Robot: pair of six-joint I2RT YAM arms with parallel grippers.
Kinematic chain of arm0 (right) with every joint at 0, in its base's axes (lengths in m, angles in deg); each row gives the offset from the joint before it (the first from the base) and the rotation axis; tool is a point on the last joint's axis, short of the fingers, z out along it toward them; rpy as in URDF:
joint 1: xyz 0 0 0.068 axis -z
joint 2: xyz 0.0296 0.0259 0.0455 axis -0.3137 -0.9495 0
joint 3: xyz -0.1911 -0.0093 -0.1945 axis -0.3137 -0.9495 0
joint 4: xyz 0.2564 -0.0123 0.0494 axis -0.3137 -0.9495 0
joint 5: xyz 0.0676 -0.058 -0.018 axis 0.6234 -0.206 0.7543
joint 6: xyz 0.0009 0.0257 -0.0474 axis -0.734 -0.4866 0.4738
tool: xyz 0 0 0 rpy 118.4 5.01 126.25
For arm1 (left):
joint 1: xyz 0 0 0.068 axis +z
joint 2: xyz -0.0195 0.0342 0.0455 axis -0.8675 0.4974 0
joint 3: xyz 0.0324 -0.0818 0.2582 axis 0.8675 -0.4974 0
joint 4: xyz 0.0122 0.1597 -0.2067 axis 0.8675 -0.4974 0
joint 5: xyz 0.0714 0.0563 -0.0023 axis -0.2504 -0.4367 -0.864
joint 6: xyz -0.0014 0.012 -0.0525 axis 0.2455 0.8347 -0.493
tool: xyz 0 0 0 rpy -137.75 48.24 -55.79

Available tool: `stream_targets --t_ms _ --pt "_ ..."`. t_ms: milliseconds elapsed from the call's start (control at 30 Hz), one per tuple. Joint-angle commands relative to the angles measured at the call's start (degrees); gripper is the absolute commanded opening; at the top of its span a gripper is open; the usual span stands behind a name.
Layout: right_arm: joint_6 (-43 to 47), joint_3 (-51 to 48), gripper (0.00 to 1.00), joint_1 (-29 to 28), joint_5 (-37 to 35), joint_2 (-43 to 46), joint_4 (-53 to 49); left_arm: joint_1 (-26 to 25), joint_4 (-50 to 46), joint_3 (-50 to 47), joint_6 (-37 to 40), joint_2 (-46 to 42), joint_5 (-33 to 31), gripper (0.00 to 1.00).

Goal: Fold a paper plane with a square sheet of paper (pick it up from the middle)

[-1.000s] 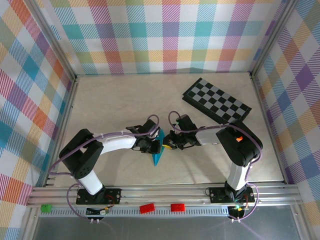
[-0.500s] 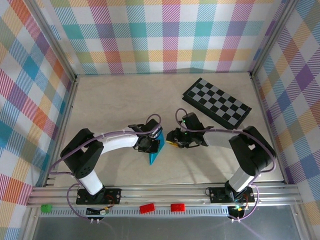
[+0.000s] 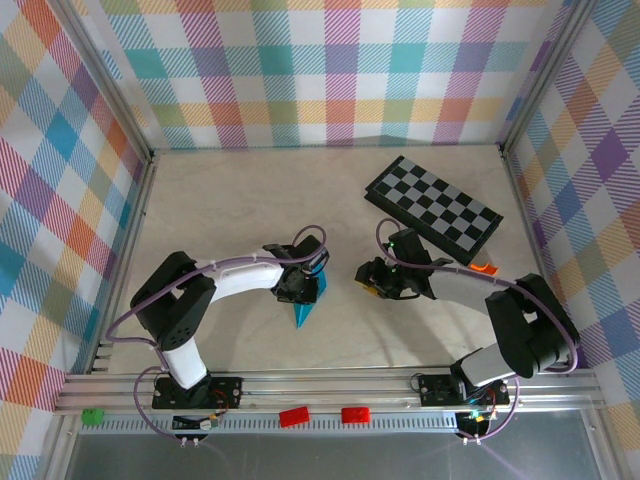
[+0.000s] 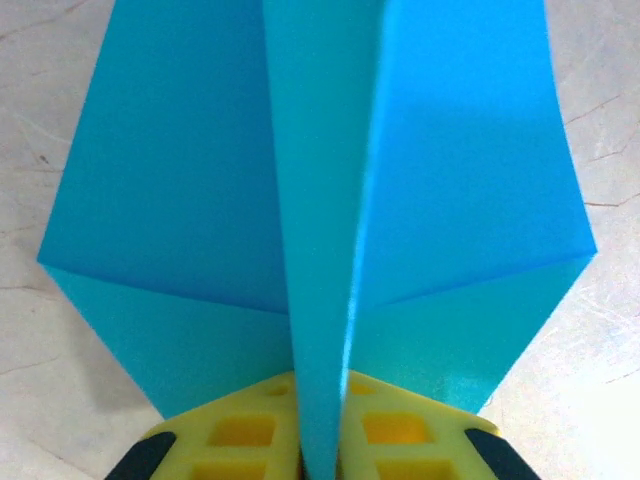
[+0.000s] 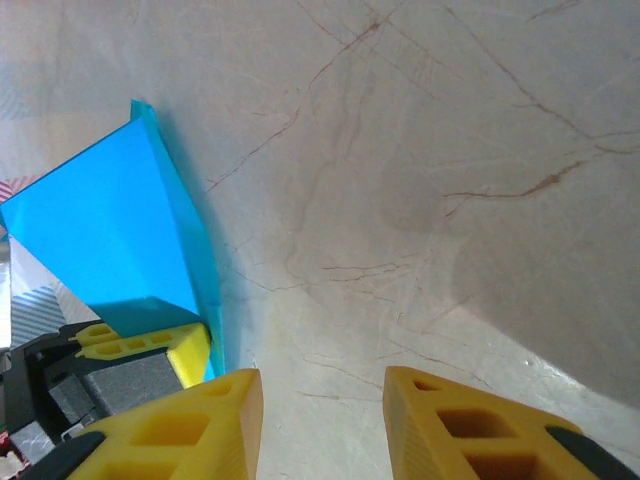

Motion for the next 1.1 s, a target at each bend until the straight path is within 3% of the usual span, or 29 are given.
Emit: stream_targets --t_ms 0,367,900,1067 --pt "1.2 -0.7 0.37 0.4 -0.8 1.6 -1.8 -0.4 -2.4 0.3 -0.6 1.3 -1.5 0.15" --pt "1.5 -0.5 0.37 0.7 -0.7 2.2 -2.5 -0.7 -2.2 -2.5 -4.2 1.4 -5.5 0.29" --pt "7.6 2.5 0.38 4.6 2.9 4.7 -7.8 -7.1 -5.0 0.6 -21.0 -0.1 -14.8 0.39" --pt "9.6 4.1 0.38 5.5 3.6 6.3 -10.1 -8.3 -6.6 2.5 -24.9 -2.5 -17.0 0.46"
